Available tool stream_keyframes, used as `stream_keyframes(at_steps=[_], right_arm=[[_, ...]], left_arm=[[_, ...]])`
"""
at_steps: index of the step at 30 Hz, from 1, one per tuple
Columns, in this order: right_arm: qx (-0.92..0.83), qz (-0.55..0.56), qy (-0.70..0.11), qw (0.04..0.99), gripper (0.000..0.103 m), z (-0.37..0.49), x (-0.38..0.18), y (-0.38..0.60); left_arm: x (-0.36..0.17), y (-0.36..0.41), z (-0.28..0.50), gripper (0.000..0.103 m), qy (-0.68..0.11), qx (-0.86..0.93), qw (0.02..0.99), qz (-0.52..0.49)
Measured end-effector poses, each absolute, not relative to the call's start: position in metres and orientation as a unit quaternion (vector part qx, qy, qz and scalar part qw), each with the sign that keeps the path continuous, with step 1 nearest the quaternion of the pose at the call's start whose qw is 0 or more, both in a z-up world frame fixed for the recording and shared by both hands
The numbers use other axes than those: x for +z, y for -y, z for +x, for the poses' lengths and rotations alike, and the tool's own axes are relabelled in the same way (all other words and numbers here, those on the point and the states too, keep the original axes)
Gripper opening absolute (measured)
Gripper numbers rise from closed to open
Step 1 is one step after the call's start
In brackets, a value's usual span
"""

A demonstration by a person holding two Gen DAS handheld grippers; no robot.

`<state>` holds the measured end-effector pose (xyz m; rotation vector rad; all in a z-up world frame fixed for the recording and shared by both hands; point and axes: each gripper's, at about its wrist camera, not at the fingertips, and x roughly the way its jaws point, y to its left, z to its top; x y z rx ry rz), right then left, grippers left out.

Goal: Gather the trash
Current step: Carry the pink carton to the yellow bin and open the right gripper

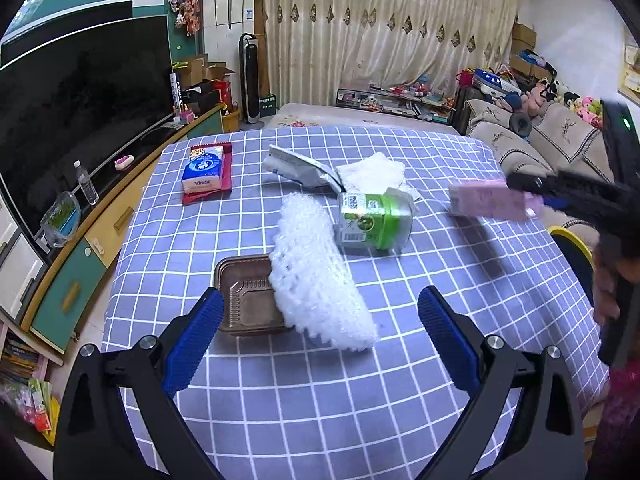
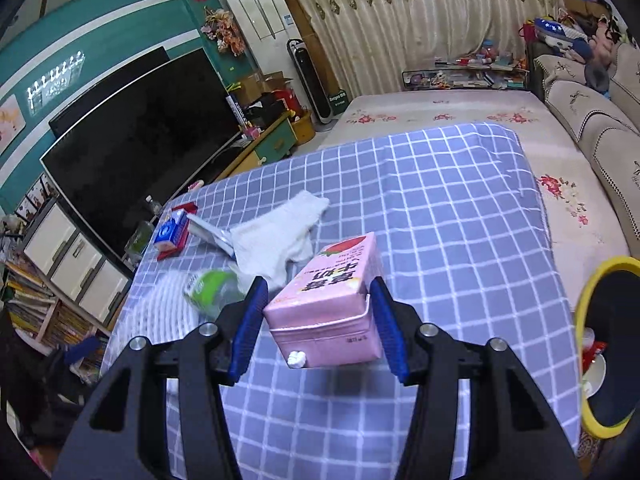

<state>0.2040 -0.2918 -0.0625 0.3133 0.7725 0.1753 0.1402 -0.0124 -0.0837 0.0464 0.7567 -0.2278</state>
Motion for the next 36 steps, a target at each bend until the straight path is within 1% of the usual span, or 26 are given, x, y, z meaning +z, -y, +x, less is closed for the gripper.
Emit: stream_keyframes(at_steps=[12, 19, 25, 32, 34, 36], right_arm=[[0.099, 0.183, -0.355, 0.911, 0.051, 0.142, -0.048, 0.35], [0.023, 0.19, -0.33, 0.925, 0.051, 0.101, -0.035, 0.412], [-0.09, 0.207, -0.342, 0.912, 0.051, 0.082, -0.059, 0.483], [-0.17, 0.191, -0.398, 0.881, 0.052, 0.101, -0.111, 0.527], [-0.177, 0.19, -0.399, 0.88, 0.06, 0.104, -0.118, 0.531], [-0.168, 0.196, -0.392, 0.883, 0.062, 0.104, -0.121, 0.53]], left_arm=[[-0.081, 0.032, 0.137, 0.096, -0.367, -0.116, 0.922, 0.041], [-0.081, 0.035, 0.14, 0.096, -0.368, -0.114, 0.922, 0.041], [-0.083, 0.036, 0.144, 0.096, -0.374, -0.111, 0.92, 0.043], [-0.087, 0.037, 0.148, 0.096, -0.382, -0.101, 0.917, 0.046], [-0.088, 0.037, 0.151, 0.096, -0.386, -0.097, 0.916, 0.047], [-0.09, 0.037, 0.153, 0.096, -0.39, -0.093, 0.915, 0.047]])
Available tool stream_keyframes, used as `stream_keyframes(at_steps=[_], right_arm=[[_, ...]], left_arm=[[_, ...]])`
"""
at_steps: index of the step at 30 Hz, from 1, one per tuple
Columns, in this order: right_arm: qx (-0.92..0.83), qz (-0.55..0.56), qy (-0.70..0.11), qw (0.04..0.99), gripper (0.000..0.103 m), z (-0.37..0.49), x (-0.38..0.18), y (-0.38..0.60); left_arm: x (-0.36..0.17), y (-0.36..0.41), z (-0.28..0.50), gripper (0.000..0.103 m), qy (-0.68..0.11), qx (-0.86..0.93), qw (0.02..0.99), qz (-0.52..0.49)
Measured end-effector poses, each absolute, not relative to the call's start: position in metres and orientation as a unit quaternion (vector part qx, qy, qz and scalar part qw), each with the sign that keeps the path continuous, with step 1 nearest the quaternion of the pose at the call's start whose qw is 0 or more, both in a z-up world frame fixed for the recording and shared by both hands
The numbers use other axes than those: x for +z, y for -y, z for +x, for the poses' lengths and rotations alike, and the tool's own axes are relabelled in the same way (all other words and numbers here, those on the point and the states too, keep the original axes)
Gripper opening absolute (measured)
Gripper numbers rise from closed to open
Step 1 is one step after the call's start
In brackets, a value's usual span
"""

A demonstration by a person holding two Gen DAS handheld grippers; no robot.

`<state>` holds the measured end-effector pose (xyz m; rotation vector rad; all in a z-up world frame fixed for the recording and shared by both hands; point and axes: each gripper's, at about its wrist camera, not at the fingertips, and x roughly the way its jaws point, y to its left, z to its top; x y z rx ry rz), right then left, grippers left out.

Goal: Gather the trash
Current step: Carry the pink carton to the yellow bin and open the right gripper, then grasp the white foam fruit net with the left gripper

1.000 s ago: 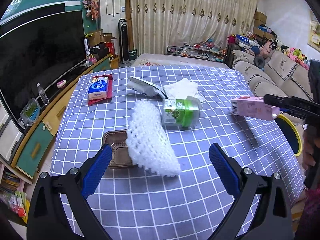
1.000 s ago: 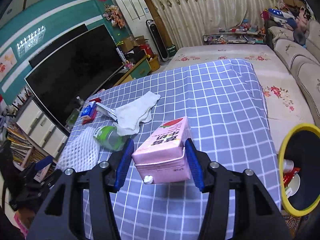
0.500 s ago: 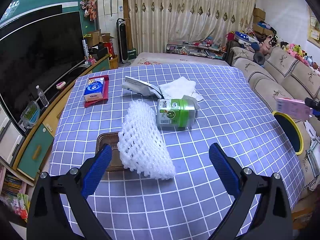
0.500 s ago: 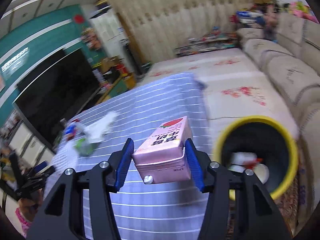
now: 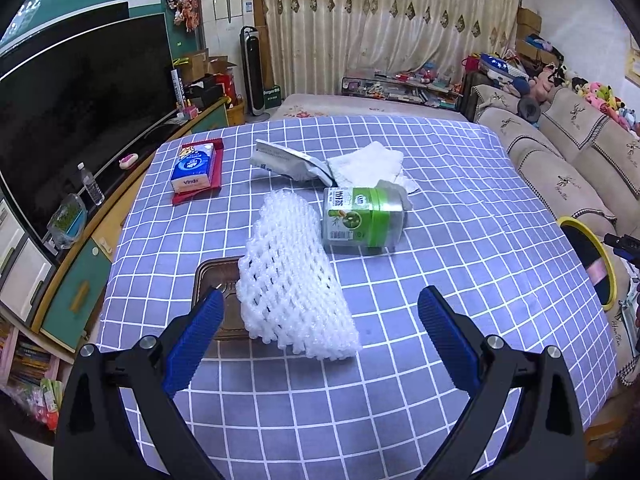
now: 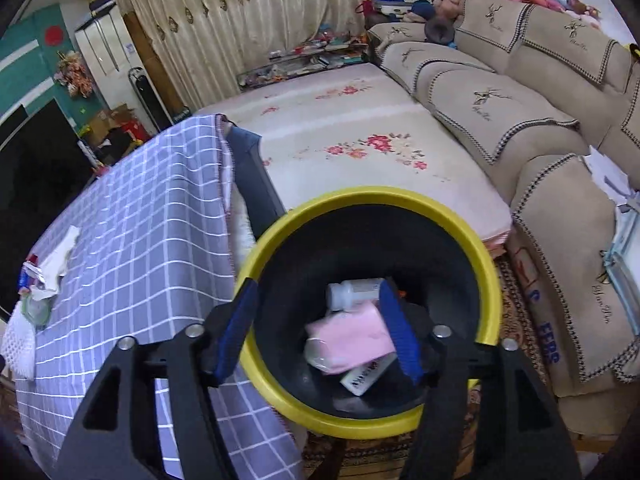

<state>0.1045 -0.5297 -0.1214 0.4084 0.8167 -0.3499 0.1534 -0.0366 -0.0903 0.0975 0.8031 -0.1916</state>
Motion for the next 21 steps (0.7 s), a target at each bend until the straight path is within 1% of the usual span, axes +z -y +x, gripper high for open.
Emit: stream_keyframes(at_steps=[3, 14, 17, 19, 21], right_arm=[[-0.167, 0.191, -0.388, 0.886, 0.065, 0.104, -0.124, 0.526], [-0.154, 0.189, -0.389, 0.888, 0.068, 0.109, -0.124, 0.52], [-0.151, 0.193, -0.388, 0.888, 0.068, 0.109, -0.125, 0.519], [-0.148, 0.196, -0.388, 0.888, 0.068, 0.11, -0.125, 0.519], [-0.146, 0.196, -0.388, 0.888, 0.068, 0.111, -0.125, 0.518]], left_arm=[[-0.092, 0.035, 0.159, 0.096, -0.393, -0.085, 0.914, 0.052], [-0.104, 0.033, 0.179, 0.096, -0.406, -0.067, 0.909, 0.069], [-0.11, 0.034, 0.183, 0.089, -0.416, -0.066, 0.904, 0.07], [-0.112, 0.035, 0.184, 0.082, -0.422, -0.068, 0.902, 0.066], [-0.116, 0.035, 0.185, 0.07, -0.428, -0.068, 0.899, 0.064]])
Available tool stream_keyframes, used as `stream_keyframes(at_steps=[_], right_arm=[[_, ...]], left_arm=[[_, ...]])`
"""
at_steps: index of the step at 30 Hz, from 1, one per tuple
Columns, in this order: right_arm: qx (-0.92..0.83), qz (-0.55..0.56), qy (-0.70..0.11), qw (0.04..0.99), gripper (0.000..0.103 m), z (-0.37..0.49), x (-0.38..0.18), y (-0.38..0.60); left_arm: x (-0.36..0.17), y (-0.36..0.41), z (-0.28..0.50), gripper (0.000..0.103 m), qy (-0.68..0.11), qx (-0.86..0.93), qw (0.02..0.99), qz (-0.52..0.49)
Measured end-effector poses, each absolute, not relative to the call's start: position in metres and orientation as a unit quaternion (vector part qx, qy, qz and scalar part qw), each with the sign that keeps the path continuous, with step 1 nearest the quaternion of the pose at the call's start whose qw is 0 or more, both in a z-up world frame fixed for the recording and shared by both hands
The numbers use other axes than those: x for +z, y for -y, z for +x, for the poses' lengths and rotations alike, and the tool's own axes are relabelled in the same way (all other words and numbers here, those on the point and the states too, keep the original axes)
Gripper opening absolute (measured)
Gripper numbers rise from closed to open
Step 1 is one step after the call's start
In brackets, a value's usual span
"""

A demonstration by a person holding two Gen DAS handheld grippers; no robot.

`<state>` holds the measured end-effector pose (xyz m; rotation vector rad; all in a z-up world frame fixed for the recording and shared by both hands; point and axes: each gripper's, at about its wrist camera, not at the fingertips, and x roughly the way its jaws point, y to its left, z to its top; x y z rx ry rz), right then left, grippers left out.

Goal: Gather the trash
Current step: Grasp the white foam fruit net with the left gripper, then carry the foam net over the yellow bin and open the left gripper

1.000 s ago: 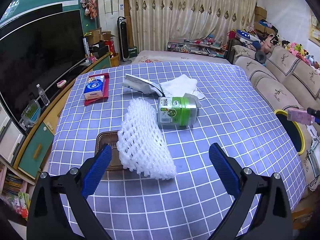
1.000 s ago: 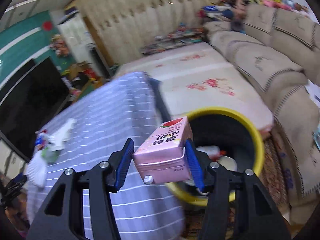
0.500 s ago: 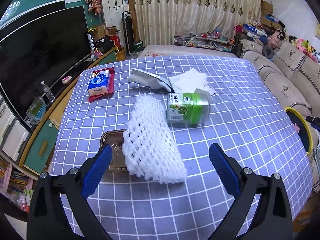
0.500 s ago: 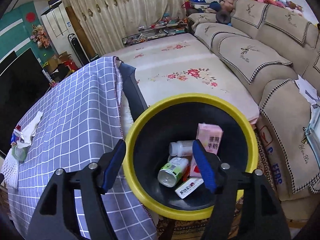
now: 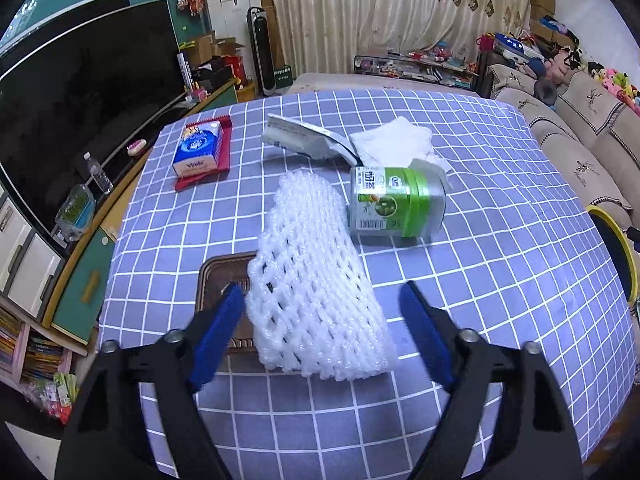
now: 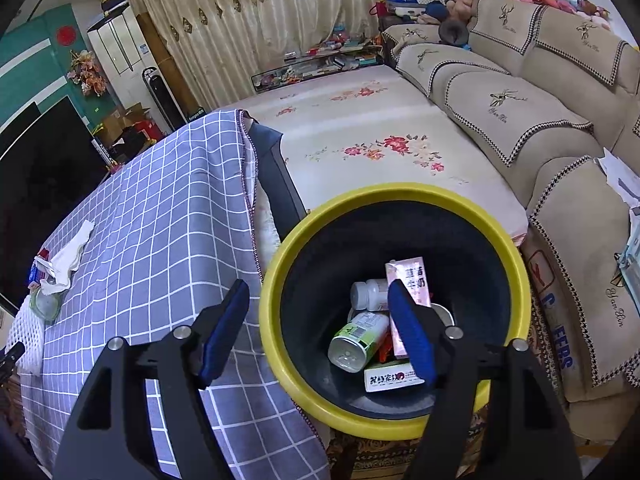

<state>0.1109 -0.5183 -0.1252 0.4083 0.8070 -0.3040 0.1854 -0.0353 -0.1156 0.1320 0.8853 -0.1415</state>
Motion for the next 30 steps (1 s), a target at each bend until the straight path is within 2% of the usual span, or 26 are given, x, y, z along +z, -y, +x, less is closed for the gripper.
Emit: stream_keyframes(at_steps=[3, 7, 10, 23, 30], right_arm=[[-0.143, 0.198, -0.387, 0.889, 0.068, 0.112, -0.124, 0.517], [-0.141, 0.2, -0.385, 0.89, 0.068, 0.113, -0.123, 0.517], [-0.14, 0.201, -0.386, 0.889, 0.068, 0.112, -0.124, 0.517], [-0.125, 0.209, -0.376, 0.894, 0.068, 0.11, -0.122, 0.51], [-0.134, 0.199, -0.353, 0.904, 0.068, 0.089, -0.103, 0.515]], left_arm=[[-0.119, 0.035, 0.188, 0.054, -0.435, -0.069, 0.896, 0.058], [-0.119, 0.036, 0.186, 0.022, -0.437, -0.077, 0.895, 0.049], [-0.115, 0.036, 0.183, 0.012, -0.432, -0.081, 0.897, 0.049], [-0.069, 0.062, 0.146, 0.01, -0.383, -0.119, 0.914, 0.066], [-0.061, 0.12, 0.141, 0.011, -0.372, -0.19, 0.905, 0.083]])
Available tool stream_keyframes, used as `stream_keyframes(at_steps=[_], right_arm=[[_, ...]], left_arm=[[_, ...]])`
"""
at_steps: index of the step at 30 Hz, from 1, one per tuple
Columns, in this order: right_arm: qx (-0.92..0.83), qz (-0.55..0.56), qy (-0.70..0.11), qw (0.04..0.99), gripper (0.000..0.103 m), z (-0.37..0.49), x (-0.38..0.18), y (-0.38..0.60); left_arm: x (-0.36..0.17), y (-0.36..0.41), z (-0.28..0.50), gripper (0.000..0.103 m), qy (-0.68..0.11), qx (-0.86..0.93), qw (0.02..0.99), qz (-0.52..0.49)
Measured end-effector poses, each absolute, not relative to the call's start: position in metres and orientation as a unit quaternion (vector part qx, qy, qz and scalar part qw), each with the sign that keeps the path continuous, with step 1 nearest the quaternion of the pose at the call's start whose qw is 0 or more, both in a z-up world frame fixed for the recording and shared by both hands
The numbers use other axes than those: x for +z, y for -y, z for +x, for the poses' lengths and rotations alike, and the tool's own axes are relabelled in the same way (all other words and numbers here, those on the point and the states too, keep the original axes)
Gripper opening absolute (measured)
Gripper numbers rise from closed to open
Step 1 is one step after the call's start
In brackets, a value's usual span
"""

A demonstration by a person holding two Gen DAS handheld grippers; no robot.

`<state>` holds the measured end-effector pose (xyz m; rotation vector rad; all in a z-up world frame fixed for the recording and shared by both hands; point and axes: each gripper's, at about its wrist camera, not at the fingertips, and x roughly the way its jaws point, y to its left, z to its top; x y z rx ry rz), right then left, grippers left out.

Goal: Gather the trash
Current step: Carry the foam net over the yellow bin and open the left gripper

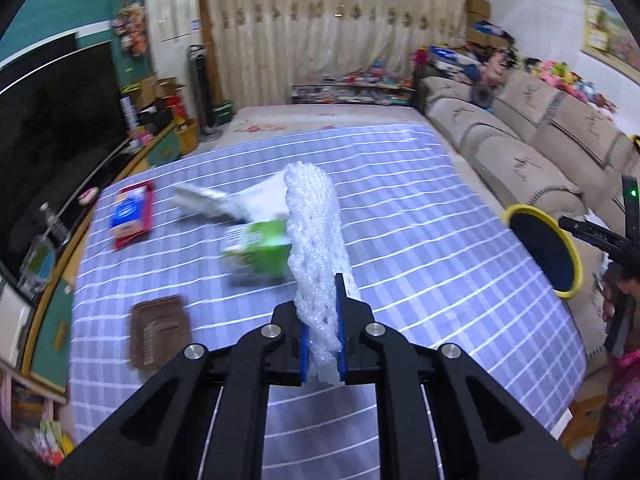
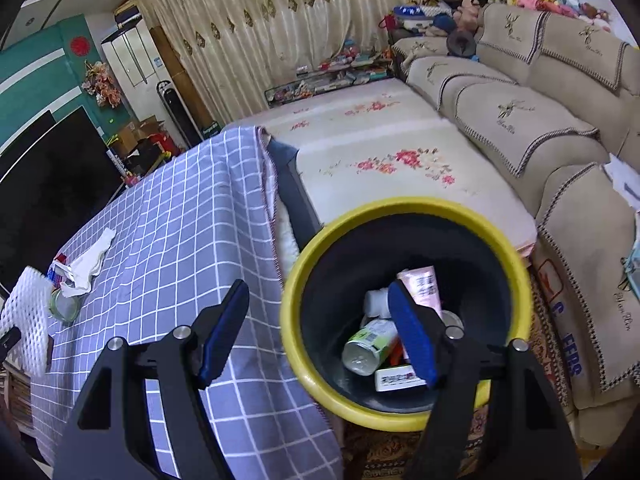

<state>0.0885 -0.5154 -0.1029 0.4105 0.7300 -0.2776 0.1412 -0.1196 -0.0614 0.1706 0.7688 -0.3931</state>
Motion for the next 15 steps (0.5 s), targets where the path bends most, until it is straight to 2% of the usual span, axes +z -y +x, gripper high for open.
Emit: stream_keyframes(at_steps=[7, 15], right_arm=[[-0.175, 0.198, -0.326, 0.907, 0.069, 0.049, -0.086, 0.543], [-0.223, 0.205, -0.309, 0.902, 0.069, 0.012, -0.079, 0.579]], left_arm=[[-0.063, 0.212, 0.149, 0.011, -0.369, -0.286, 0.877, 0.112], [-0.067, 0.352, 0.145, 0.011, -0.349, -0.395, 0.835, 0.159]])
